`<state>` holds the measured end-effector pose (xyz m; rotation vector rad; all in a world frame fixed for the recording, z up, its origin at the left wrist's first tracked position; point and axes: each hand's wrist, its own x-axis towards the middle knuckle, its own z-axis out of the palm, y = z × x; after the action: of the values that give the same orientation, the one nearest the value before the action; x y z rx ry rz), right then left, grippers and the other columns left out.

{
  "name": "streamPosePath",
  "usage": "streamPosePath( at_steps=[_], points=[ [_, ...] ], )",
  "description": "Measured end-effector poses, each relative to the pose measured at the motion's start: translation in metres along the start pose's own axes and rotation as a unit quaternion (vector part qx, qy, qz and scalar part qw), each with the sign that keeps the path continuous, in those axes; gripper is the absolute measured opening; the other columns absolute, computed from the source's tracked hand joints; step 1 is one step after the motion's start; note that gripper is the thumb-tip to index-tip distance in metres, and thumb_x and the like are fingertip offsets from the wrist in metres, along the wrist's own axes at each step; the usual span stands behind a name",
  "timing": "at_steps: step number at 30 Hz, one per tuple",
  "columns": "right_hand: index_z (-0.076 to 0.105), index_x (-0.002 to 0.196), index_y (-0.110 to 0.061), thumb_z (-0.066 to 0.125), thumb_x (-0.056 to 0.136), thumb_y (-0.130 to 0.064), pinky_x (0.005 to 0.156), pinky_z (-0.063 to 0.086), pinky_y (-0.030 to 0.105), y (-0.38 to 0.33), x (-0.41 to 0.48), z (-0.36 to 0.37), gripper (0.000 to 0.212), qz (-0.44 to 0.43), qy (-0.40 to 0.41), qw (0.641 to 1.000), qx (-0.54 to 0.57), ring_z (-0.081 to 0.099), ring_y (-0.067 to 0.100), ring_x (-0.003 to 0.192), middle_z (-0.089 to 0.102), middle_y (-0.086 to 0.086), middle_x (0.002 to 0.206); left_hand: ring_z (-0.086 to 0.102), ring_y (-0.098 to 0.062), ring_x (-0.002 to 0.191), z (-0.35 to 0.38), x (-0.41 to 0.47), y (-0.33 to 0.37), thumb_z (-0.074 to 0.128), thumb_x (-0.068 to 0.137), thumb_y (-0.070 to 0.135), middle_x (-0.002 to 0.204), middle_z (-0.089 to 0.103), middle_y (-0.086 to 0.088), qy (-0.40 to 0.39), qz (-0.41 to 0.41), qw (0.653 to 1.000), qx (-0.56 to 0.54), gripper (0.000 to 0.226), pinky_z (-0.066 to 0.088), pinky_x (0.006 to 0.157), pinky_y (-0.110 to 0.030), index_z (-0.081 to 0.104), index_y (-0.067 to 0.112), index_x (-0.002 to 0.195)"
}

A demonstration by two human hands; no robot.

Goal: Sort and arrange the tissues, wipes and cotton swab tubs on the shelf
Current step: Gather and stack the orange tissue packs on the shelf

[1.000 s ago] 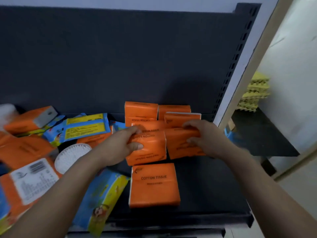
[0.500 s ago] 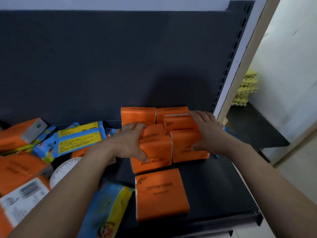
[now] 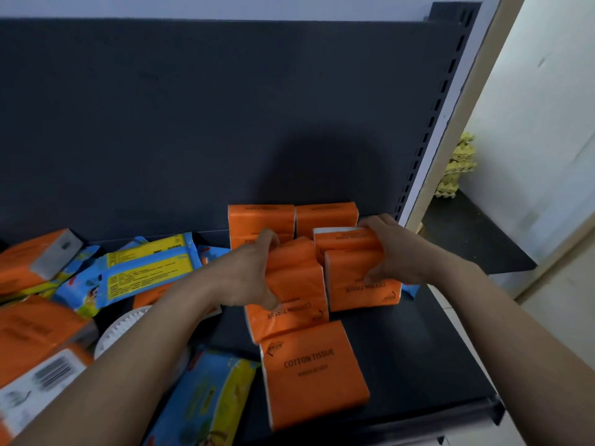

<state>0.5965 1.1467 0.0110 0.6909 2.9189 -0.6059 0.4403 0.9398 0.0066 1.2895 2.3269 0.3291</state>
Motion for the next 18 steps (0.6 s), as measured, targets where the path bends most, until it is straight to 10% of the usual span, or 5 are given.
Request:
streamPosePath(
  at_steps=[6, 18],
  points=[
    [0.020, 0.144, -0.028, 0.079, 0.072, -0.031, 0.095, 0.044, 0.034, -0.011, 0.009, 0.007, 0.093, -0.010, 0.018, 0.999, 0.041, 0.041, 0.022, 0.122, 0.020, -0.004, 0.144, 0.024, -0.015, 0.125, -0.013, 0.000, -0.015, 0.078, 0.067, 0.032, 0.139, 0.029, 0.005, 0.119, 0.045, 0.987, 0.103, 0.095, 0.025, 0.107, -0.032, 0.022, 0.024, 0.142],
    [0.005, 0.146, -0.032, 0.080, 0.070, -0.030, 0.098, 0.047, 0.042, -0.015, 0.012, 0.018, 0.106, -0.017, 0.069, 0.997, -0.030, 0.042, 0.030, 0.126, 0.001, -0.002, 0.150, 0.011, -0.026, 0.133, -0.005, 0.003, -0.025, 0.079, 0.063, 0.046, 0.148, 0.006, -0.003, 0.181, 0.011, 0.958, 0.224, 0.109, 0.023, 0.108, -0.042, 0.010, 0.029, 0.145]
  ],
)
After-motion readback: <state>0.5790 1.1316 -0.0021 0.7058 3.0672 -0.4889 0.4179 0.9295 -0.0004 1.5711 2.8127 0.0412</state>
